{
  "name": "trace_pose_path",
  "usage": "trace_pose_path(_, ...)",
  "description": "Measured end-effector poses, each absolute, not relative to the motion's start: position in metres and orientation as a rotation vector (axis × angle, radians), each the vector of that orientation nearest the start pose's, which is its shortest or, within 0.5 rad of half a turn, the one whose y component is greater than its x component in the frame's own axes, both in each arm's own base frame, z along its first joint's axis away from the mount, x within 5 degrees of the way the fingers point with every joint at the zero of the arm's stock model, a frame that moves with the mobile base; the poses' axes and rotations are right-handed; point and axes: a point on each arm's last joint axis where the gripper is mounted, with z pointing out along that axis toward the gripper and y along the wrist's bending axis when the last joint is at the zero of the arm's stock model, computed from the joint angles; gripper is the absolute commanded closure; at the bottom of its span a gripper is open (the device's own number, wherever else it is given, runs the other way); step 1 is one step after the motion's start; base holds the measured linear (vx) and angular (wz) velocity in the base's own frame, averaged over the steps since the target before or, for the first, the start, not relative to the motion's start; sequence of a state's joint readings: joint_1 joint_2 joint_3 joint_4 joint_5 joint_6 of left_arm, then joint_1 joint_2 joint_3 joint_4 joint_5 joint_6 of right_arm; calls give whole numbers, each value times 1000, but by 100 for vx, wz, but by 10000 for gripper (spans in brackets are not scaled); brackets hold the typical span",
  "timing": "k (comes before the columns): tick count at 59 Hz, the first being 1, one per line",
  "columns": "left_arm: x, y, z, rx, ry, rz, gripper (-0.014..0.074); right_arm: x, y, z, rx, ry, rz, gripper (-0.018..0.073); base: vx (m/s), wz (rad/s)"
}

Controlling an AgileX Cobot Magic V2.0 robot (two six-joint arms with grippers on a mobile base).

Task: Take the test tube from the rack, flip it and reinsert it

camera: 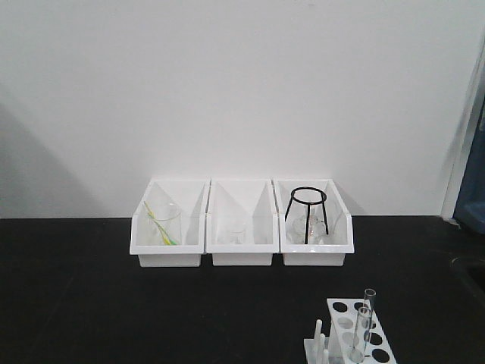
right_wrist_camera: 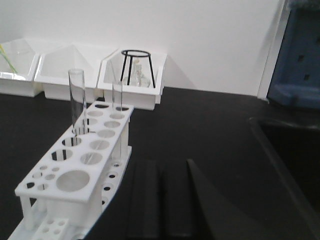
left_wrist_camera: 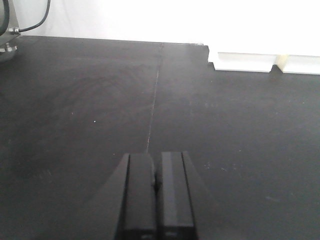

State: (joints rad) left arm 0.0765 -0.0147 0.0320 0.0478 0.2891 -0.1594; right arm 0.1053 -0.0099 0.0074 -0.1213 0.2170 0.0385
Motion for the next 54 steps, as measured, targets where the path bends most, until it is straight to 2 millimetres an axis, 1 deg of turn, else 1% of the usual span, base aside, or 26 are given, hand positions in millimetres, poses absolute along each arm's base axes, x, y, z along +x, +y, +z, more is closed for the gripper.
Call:
trace_pose_path(4,54,5,177,-180,1782,-14,603,56,4,187,-128,1688,10,571,0,0)
trace_pose_path(11,54,5,177,-180,1781,-14,603,56,4,190,-121,1649,21,571,0,0)
trace_pose_path(54,54,5,177,-180,1781,-14,603,57,4,190,-119,1648,23,571,0,0)
